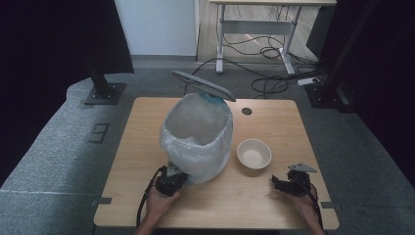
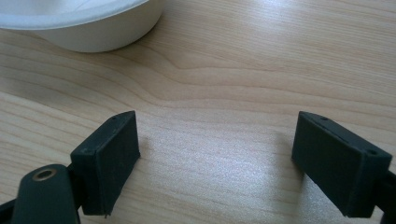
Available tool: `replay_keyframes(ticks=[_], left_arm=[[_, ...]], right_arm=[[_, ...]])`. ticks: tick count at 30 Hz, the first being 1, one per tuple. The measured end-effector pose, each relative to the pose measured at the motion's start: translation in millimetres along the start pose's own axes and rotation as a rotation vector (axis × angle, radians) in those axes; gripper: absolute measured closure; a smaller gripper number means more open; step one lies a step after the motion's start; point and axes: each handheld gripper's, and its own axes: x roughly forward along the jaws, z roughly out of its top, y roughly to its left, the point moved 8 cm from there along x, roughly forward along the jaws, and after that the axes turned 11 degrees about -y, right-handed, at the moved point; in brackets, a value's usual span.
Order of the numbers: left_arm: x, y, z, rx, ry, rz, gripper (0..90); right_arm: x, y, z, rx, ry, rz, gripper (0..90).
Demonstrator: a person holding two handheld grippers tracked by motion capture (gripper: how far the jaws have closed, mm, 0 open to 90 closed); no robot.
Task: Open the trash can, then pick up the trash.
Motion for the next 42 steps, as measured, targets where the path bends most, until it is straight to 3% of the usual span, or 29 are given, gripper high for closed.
replay_keyframes(ticks=[9,14,25,31,42], left_arm=[[0.0,0.0,0.0,0.0,-0.001,0.0,90.0],[0.0,0.0,0.1,0.002,0.0,0.0,90.0],[0.0,0.2,0.1,0.001,-0.001,-0.002,90.0],[0.0,0.5,0.0,-0.004,-0.001,-0.004,90.0],[-0.1,0.6,-0.1,-0.004,-0.002,-0.006,90.0]], right_arm=[[0.0,0.0,0.0,0.0,0.0,0.0,14.0],[-0.9,-3.9,1.6,0.017,-0.005,-0.02,18.6],[-12.4,-7.1,23.9,0.069,-0.084,-0.005,20.0],[-16.3,-2.8,40.1,0.071,-0.122,0.012,20.2],[-7.9,9.5,54.0,0.031,-0.127,0.031,20.4]])
